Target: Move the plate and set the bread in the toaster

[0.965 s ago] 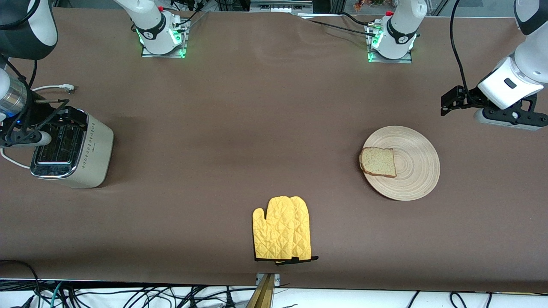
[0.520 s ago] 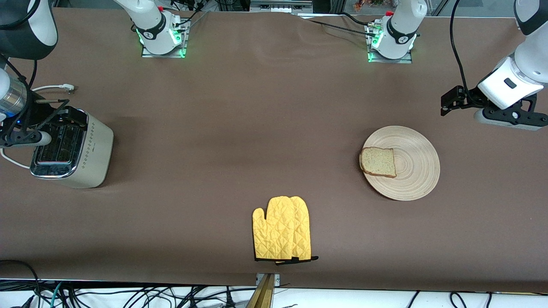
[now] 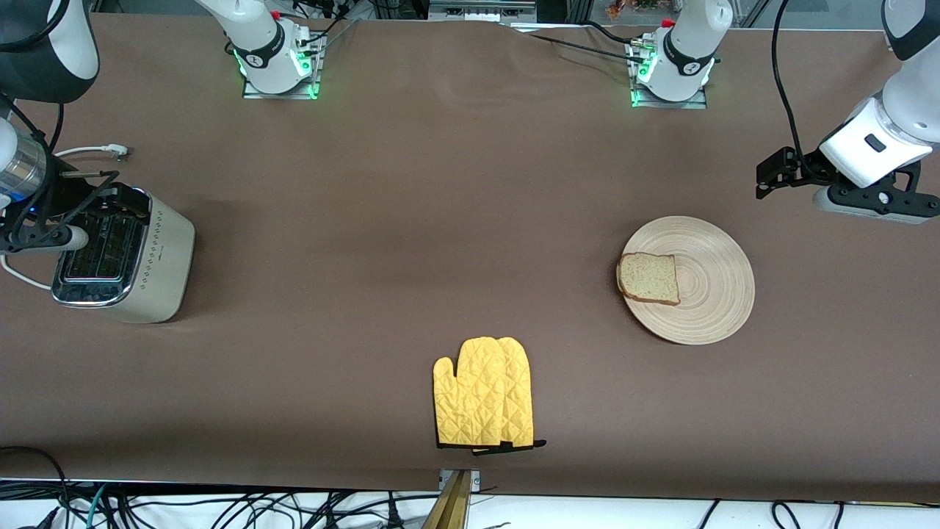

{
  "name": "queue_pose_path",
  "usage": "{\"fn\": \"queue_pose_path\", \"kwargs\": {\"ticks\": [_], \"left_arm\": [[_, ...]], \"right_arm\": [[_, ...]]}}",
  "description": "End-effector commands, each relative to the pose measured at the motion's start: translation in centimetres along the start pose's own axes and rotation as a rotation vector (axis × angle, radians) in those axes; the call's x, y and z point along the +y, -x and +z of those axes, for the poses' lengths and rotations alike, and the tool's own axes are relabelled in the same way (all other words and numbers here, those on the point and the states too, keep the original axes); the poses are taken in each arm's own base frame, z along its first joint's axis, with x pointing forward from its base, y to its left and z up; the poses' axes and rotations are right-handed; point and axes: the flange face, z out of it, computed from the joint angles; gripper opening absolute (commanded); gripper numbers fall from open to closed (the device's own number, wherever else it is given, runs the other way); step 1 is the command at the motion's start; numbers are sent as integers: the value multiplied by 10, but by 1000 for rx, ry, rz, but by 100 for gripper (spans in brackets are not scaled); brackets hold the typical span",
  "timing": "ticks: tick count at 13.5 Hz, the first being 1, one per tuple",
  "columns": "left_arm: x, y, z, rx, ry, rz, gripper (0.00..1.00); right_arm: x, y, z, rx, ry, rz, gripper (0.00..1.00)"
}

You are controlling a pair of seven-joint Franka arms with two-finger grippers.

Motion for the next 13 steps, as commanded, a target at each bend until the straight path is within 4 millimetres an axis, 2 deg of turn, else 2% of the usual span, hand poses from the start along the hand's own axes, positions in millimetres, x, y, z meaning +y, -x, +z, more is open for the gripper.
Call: {"fn": "queue_pose_path", "kwargs": {"ticks": [1,4,8,9,10,12,13], "left_arm": [[0,4,-2,-34,28,-8,100],[-4,3,10,-64,29,-16,100],[-32,-16,41,-106,63,-49,100],[-48,-29,51,-112,89,-78,100],[-73,-42,59,-110,113,-118,100],[-126,-61,97,-126,252,-190,100],[-152,-62,116,-122,352,-221,100]], "right_arm": [[2,-2,-2,4,-10,15,100],[3,-2,-2,4,-10,17,100],[5,-1,-2,3,-10,18,100],[5,-2,-1,2,-10,18,100],[6,-2,-1,2,-10,21,100],[6,-2,-1,2,-10,21,100],[6,-2,-3,5,-10,21,100]]}}
